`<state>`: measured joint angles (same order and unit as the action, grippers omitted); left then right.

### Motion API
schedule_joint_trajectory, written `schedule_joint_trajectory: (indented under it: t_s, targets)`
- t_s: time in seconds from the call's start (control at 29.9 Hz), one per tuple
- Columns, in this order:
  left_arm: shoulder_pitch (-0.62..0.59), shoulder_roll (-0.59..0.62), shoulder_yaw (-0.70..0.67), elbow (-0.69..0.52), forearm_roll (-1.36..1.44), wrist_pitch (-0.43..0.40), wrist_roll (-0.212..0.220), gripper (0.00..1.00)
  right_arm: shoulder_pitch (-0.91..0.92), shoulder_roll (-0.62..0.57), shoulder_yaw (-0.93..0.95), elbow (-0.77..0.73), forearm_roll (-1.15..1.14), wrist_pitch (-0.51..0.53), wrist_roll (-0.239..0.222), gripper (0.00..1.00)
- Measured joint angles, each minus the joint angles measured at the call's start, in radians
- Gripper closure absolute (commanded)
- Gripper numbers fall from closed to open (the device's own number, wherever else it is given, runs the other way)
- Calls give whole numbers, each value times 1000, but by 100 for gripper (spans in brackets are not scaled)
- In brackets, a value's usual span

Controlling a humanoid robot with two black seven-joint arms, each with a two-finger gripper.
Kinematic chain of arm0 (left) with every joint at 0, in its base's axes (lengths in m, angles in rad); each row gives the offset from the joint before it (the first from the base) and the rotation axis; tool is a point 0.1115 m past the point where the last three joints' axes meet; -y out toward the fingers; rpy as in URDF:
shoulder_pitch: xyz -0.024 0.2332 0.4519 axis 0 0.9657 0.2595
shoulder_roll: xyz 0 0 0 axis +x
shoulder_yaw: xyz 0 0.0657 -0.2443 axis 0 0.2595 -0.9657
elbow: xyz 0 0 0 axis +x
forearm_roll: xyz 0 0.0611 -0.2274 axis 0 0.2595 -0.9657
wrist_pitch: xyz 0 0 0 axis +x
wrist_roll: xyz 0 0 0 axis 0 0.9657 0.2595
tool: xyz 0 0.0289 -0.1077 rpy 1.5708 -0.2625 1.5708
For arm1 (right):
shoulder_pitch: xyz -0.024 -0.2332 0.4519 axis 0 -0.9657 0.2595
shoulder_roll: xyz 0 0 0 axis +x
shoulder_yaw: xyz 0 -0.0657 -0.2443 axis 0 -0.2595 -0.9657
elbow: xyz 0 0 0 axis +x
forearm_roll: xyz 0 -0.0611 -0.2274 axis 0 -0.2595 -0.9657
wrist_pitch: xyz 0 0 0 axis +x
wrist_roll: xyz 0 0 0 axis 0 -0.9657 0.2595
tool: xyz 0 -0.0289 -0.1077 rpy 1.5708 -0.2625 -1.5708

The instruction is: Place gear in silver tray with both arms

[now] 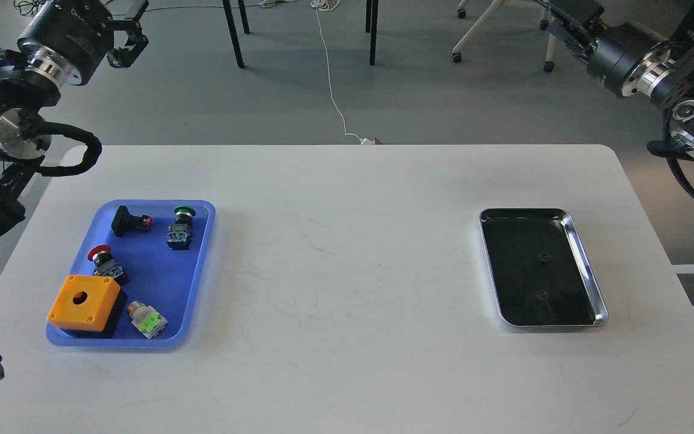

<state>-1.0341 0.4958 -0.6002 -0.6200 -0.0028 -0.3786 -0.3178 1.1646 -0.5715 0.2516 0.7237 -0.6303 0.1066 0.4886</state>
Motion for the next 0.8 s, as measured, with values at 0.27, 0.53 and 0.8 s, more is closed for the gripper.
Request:
schedule_joint_trajectory:
  t_s: [0.27, 0.53, 0.8]
  targets:
    - [8, -102, -110, 20, -123, 4, 3, 2, -17, 11, 52, 4, 336, 14, 0, 1]
    - [49, -136, -118, 21, -179, -3, 8, 2, -36, 17, 82, 2, 692, 93, 0, 1]
    - [66, -141, -167, 11, -269, -24, 61, 2, -118, 69, 178, -7, 911, 233, 0, 1]
